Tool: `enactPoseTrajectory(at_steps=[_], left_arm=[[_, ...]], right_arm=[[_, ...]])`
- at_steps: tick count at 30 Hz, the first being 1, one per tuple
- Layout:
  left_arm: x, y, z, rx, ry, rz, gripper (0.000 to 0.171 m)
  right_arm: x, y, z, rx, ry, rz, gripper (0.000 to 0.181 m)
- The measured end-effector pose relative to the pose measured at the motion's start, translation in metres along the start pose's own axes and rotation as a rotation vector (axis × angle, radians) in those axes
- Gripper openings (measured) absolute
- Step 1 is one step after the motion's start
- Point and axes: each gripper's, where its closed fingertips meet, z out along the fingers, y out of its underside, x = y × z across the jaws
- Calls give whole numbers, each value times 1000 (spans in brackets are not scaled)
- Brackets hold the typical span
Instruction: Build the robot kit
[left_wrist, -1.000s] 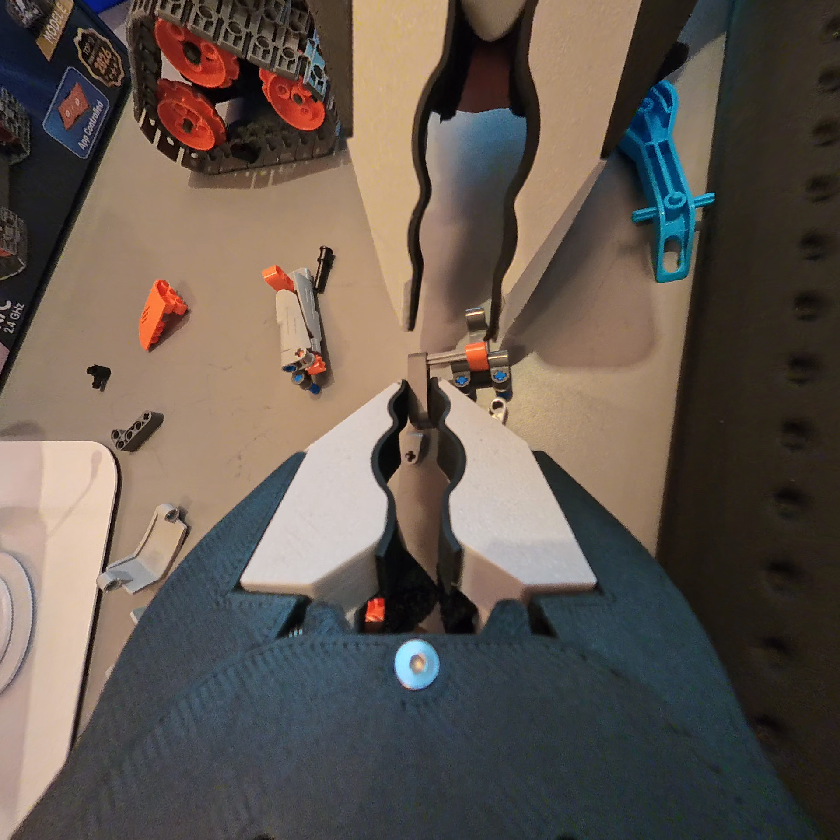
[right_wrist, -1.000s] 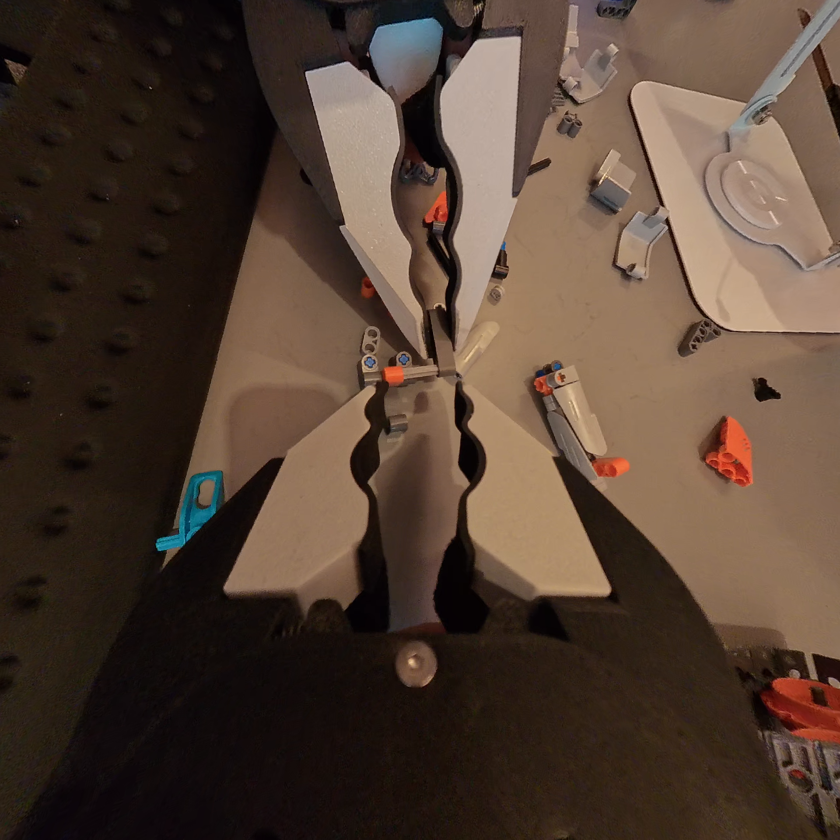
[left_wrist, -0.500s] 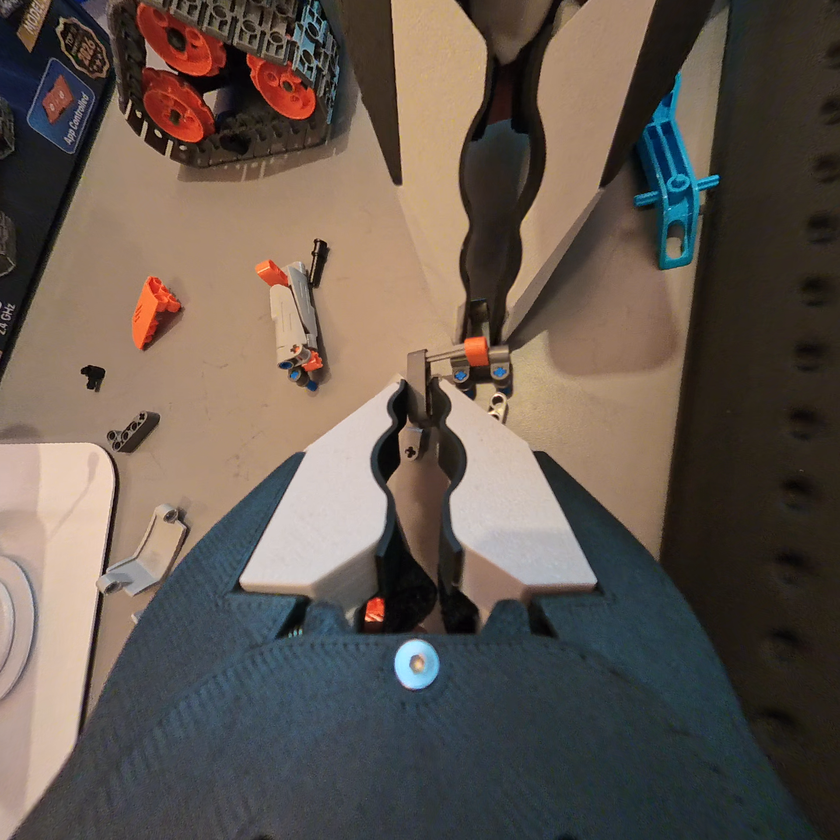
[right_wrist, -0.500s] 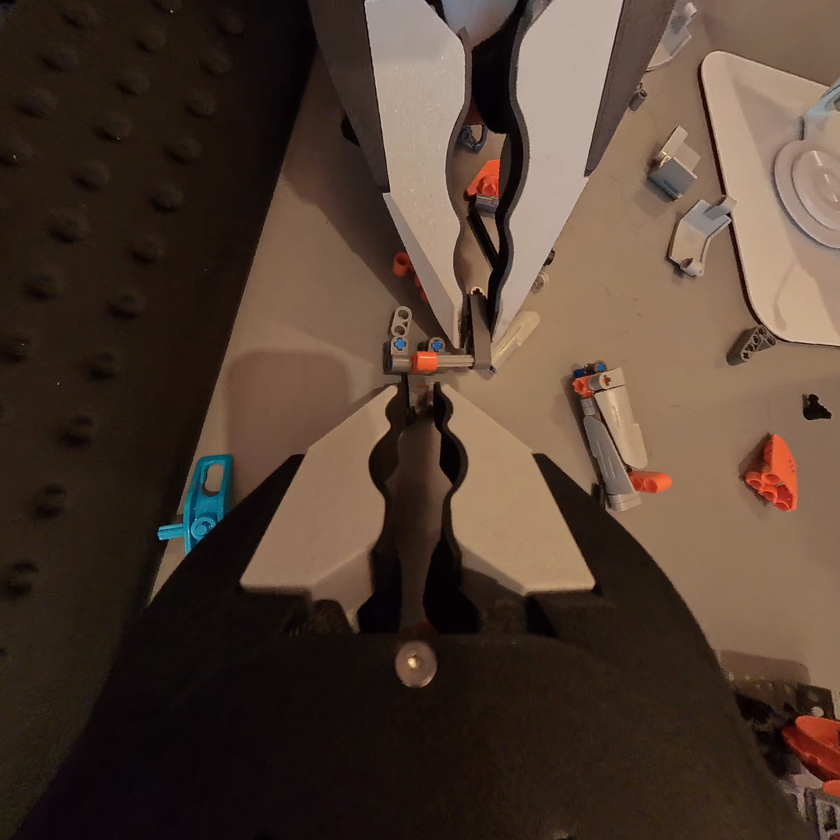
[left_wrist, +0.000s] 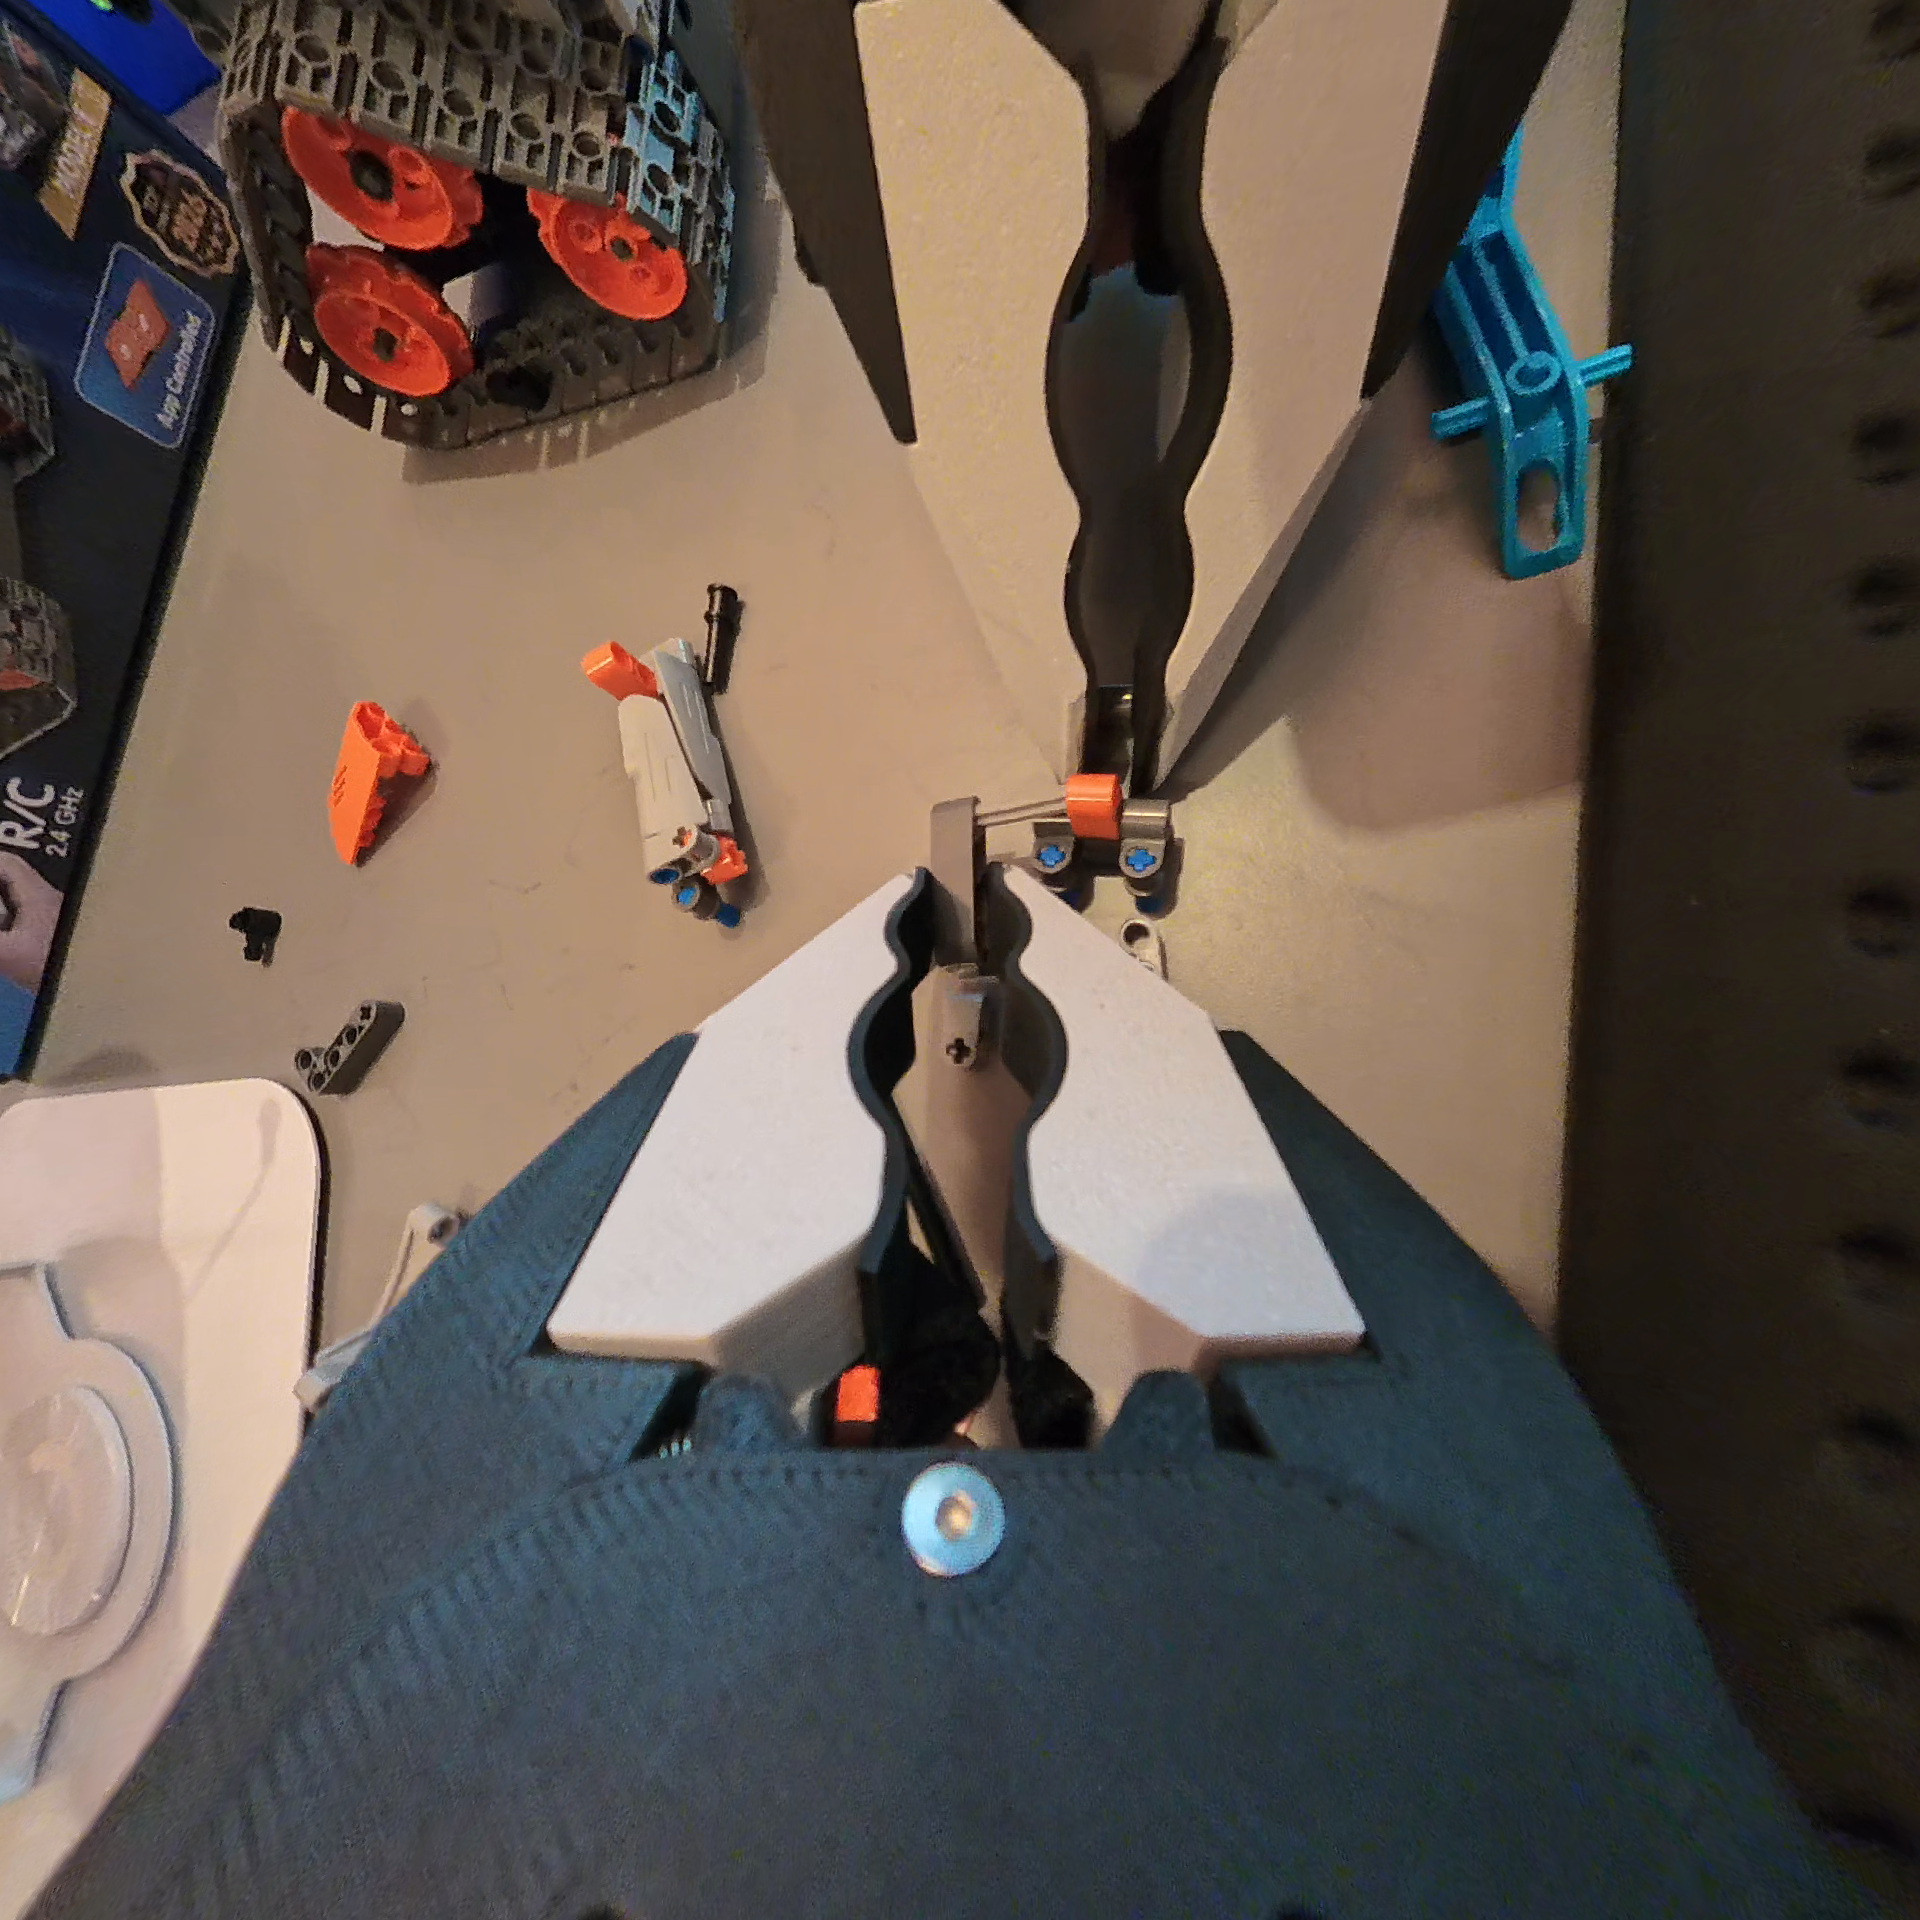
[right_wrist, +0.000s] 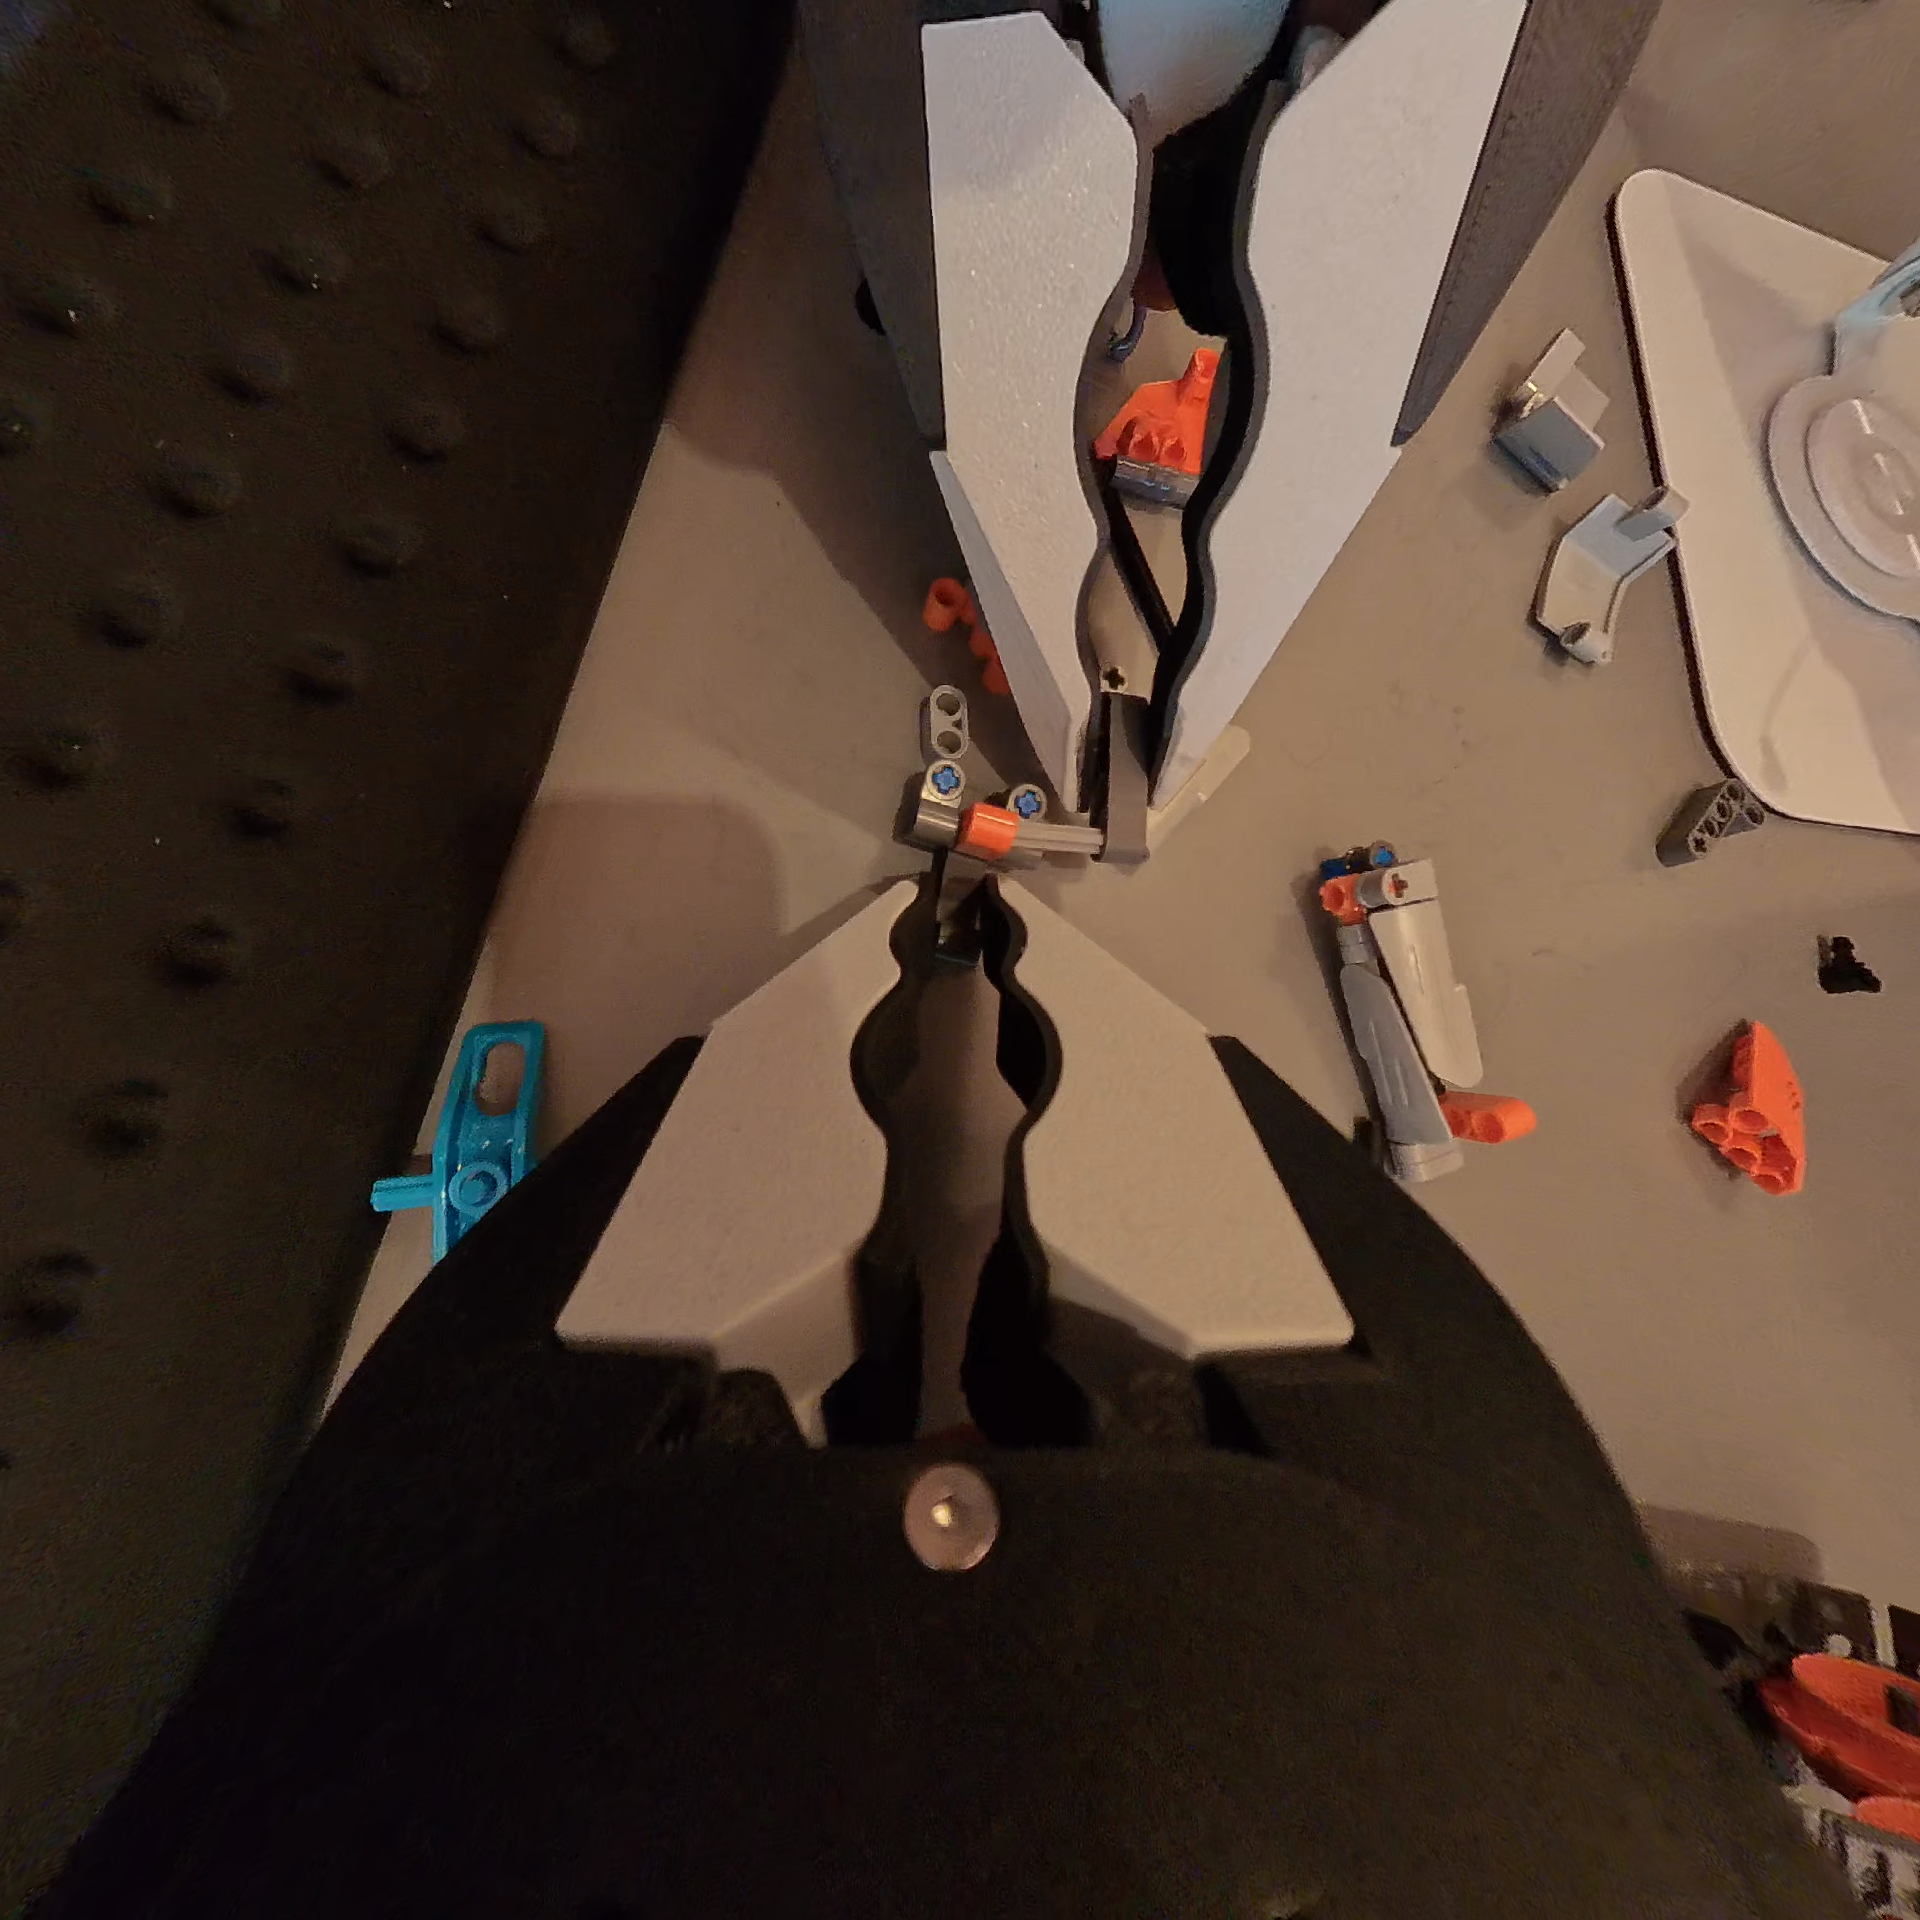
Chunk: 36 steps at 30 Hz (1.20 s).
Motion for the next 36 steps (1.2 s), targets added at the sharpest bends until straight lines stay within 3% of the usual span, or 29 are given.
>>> enactPoseTrajectory(at_steps=[7,10,13,26,31,36], left_arm=[[-1,-3,2,20,-28,7,7],[0,-4,3,27,-29,-5,7],[0,-6,2,34,-38,-9,7],[-6,-5,2,28,-72,-12,7],[-7,-6,0,38,-79,-20,7],[-12,-10,-4,68,-78,-48,7]], right_arm=[[0,2,-2,6,-3,10,7],[2,3,-1,0,0,29,16],[1,4,0,-2,0,22,7],[-1,4,-2,0,-8,7,6],[2,4,-4,4,-5,28,19],[9,-3,-13,52,22,47,20]])
